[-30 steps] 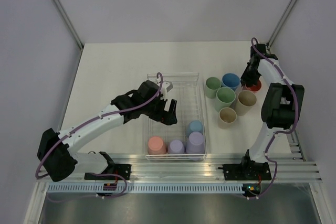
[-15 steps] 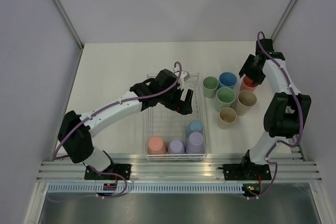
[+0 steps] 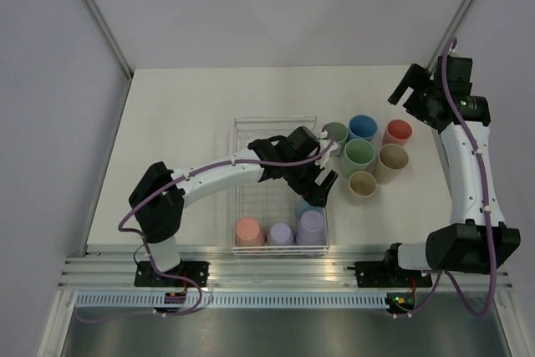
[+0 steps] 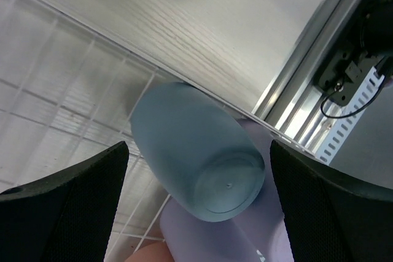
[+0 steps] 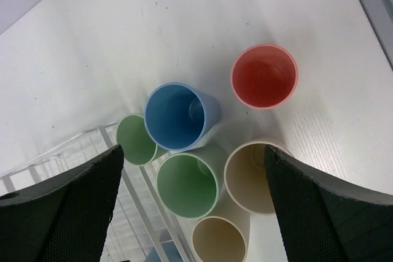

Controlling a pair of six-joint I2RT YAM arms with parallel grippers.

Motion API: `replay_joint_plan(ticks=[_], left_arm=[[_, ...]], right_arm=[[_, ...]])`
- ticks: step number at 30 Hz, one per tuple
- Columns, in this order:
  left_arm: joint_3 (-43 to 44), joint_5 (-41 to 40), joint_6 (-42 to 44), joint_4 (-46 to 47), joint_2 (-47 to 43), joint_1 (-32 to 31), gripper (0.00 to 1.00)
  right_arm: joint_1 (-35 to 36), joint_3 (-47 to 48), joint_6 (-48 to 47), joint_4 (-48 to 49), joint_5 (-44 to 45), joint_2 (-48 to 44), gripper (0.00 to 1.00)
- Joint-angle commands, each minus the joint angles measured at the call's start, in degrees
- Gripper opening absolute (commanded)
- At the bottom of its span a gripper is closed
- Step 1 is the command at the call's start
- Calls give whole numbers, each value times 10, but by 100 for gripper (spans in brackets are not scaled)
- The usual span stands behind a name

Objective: Unload the cups from the dish rack

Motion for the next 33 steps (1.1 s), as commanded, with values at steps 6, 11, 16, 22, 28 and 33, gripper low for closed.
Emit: replay_joint_plan(ticks=[6,11,16,22,28,33], left_arm=[[71,1,55,-87,54,-23,98],[80,-30,54,-102,82,-38,95],[81,-38,47,-111,97,-39,56],[82,-95,30,-115,84,-39,2],[87,-237,-8,-114,27,-36,2],[40,-309,-68,-45,-64,-2,2]], right_arm=[[14,-5,-15,-24,-20,-51,98],[18,-25,-18,-16,-26,-57,98],[21,-42,-18,-11,-32,-67,98],[22,-50,-18,-2,-44,-82,98],[22,-76,-13,30,-99,-105,98],[22,-142,6,108,-196,-145,98]])
